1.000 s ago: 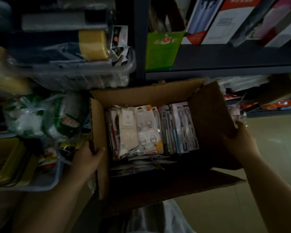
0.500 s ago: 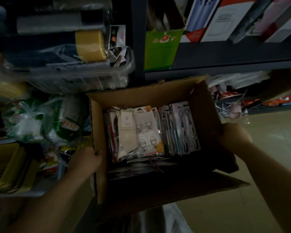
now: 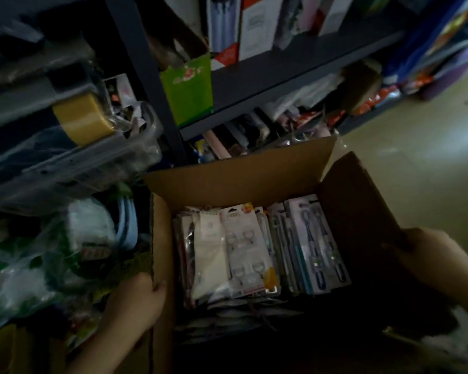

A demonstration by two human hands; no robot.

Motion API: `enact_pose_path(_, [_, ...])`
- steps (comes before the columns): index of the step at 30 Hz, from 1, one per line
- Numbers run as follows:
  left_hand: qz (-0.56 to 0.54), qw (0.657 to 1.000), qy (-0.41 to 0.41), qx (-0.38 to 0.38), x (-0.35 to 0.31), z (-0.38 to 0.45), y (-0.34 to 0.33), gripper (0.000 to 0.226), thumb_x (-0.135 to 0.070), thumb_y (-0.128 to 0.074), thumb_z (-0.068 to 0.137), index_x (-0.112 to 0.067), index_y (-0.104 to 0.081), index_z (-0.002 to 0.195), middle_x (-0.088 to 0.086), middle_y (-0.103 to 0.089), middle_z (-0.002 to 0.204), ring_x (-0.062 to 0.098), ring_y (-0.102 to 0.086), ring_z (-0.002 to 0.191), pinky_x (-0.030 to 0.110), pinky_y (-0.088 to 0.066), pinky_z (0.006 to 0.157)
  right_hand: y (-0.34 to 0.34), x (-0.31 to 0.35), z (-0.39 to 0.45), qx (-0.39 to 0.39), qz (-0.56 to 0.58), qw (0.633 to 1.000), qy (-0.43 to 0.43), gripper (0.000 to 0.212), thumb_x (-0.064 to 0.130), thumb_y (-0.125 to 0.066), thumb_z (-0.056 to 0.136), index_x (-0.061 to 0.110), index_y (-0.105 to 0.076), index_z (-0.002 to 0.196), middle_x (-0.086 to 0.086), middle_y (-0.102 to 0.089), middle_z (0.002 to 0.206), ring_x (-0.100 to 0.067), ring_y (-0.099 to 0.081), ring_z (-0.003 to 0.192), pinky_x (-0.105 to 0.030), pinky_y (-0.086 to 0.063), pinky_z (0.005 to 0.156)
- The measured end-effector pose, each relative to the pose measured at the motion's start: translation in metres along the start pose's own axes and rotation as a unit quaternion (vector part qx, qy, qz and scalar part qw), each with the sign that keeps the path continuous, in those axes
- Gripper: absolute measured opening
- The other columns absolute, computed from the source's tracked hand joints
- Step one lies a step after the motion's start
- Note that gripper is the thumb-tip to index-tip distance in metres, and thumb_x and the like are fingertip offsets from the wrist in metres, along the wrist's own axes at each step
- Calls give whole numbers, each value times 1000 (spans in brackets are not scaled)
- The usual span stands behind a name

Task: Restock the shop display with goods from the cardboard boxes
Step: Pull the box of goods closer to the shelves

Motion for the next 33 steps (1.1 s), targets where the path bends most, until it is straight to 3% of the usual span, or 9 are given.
enact_pose_path(3, [12,998,-66,-6,-29,-5,10,38,-32,-47,96,-12,-51,65,4,-50,62,15,-49,56,27,-32,49,-17,-41,-35,15,82,994,-75,20,36,-56,93,18,-65,93,-1,-64,74,-16,-64,66,-33,-55,61])
enact_pose_path(6, [26,992,-122,1,-66,-4,18,38,-31,-48,96,-10,-48,64,6,-51,62,18,-52,57,27,-34,52,-28,-83,-64,-7,143,980,-135,30,50,-55,85,23,-67,85,-2,-67,69,-18,-65,63,-34,-51,54])
enact_pose_path(9, [58,983,-173,8,-117,-9,25,39,-32,-50,95,-10,-46,63,4,-49,64,17,-49,59,27,-33,53,-35,-127,-81,-37,181,964,-193,19,32,-66,88,20,-66,74,-2,-65,62,-18,-62,57,-30,-42,49])
enact_pose_path(13, [97,973,-206,36,-198,-12,24,35,-34,-53,94,-13,-50,66,4,-54,68,17,-53,62,24,-33,49,-41,-189,-77,-31,224,938,-261,19,29,-68,87,15,-66,74,-6,-65,64,-20,-63,57,-31,-44,49])
enact_pose_path(17, [92,967,-229,59,-290,-15,14,31,-30,-57,92,-13,-55,66,2,-59,68,15,-57,62,22,-35,48,-36,-252,-50,-12,235,932,-274,20,28,-70,85,17,-67,70,-3,-66,61,-17,-63,56,-30,-47,50])
enact_pose_path(22, [92,966,-228,82,-399,-5,6,28,-35,-63,88,-10,-66,77,6,-70,74,20,-66,67,34,-56,67,-11,-328,1,27,277,909,-309,17,28,-68,86,16,-67,76,-7,-70,65,-23,-67,63,-39,-56,64])
enact_pose_path(26, [106,957,-262,71,-490,-9,15,31,-29,-61,91,-14,-59,64,2,-64,66,14,-60,60,23,-43,50,11,-380,40,17,308,888,-341,18,32,-67,85,14,-69,89,-10,-71,77,-26,-68,69,-41,-57,69])
enact_pose_path(30, [121,949,-285,57,-577,8,21,31,-31,-60,91,-7,-61,71,9,-66,71,22,-62,64,25,-44,53,42,-411,84,-15,327,879,-346,14,28,-68,86,16,-67,79,-8,-70,64,-28,-67,61,-39,-55,61])
enact_pose_path(33, [151,940,-306,35,-643,37,21,34,-32,-59,91,-9,-54,68,7,-59,66,19,-55,58,25,-39,48,61,-425,126,-28,344,866,-362,18,30,-65,89,14,-65,82,-10,-68,68,-28,-64,63,-37,-52,60])
Point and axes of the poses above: each hand's wrist, its own z-axis towards the middle knuckle, its own y-axis out of the back of the hand, x = y × z, the point moved 3 cm from there along z, towards the middle knuckle
